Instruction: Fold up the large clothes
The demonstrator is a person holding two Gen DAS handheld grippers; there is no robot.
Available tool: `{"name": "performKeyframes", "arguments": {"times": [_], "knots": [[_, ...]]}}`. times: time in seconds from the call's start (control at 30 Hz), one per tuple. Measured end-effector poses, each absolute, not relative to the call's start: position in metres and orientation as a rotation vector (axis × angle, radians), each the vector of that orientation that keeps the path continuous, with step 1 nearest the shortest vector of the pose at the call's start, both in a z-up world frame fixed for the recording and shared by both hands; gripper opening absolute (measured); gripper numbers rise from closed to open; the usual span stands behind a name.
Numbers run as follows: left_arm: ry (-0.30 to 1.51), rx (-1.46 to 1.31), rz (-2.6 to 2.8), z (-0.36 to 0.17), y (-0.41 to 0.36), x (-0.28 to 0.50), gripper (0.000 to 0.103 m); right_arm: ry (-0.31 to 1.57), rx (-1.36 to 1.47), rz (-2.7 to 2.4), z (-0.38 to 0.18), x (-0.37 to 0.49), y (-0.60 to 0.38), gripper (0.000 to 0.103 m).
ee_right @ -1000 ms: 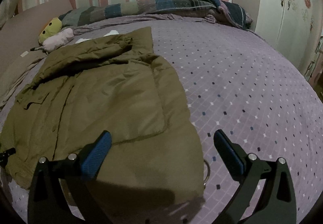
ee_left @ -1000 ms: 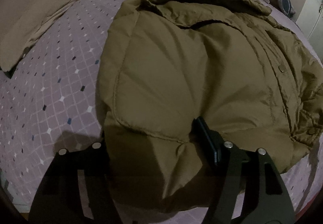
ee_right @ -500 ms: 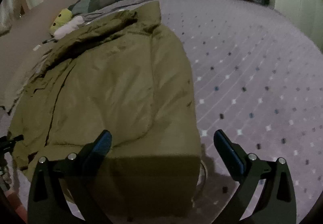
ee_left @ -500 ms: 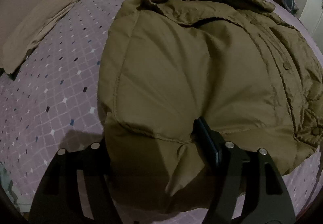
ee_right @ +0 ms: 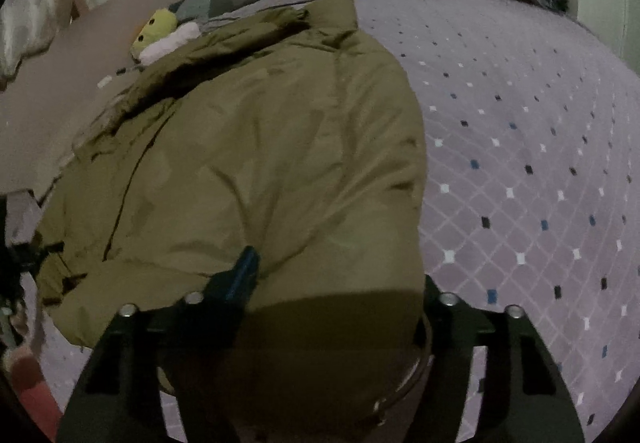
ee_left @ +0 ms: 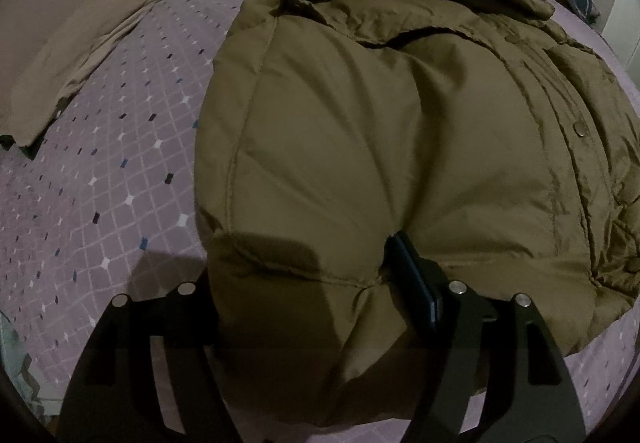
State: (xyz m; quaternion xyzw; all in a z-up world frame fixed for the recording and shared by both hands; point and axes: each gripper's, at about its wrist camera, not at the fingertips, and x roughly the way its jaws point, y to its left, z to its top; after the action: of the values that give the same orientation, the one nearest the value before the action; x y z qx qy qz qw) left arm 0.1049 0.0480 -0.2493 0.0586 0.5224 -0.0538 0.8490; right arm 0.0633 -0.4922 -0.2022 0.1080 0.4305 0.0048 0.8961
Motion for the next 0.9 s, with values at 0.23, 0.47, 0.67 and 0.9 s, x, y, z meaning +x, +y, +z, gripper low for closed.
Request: {"name": "performKeyframes", "arguments": {"times": [0.23,0.47,0.67,0.9], "knots": [[1.086,0.133,-0.133,-0.249,0.047,0.103,0.063,0.916,0.162,-0.033,-0.197,0.063,-0.48,0.046],[1.068,0.104,-0.159,-0.24,0.053,0.101,0.045,0.918,0.147,-0.084,-0.183,0.059,-0.469,0.029],[1.046,0.061,-0.162,-0.234,0.061,0.094,0.035,0.911,0.178,-0.085,-0.173,0.052,-0.468,0.025],[1.028,0.017,-0.16,-0.226,0.07,0.09,0.027,0.896,0.181,-0.065,-0.162,0.045,-0.463,0.023]]}}
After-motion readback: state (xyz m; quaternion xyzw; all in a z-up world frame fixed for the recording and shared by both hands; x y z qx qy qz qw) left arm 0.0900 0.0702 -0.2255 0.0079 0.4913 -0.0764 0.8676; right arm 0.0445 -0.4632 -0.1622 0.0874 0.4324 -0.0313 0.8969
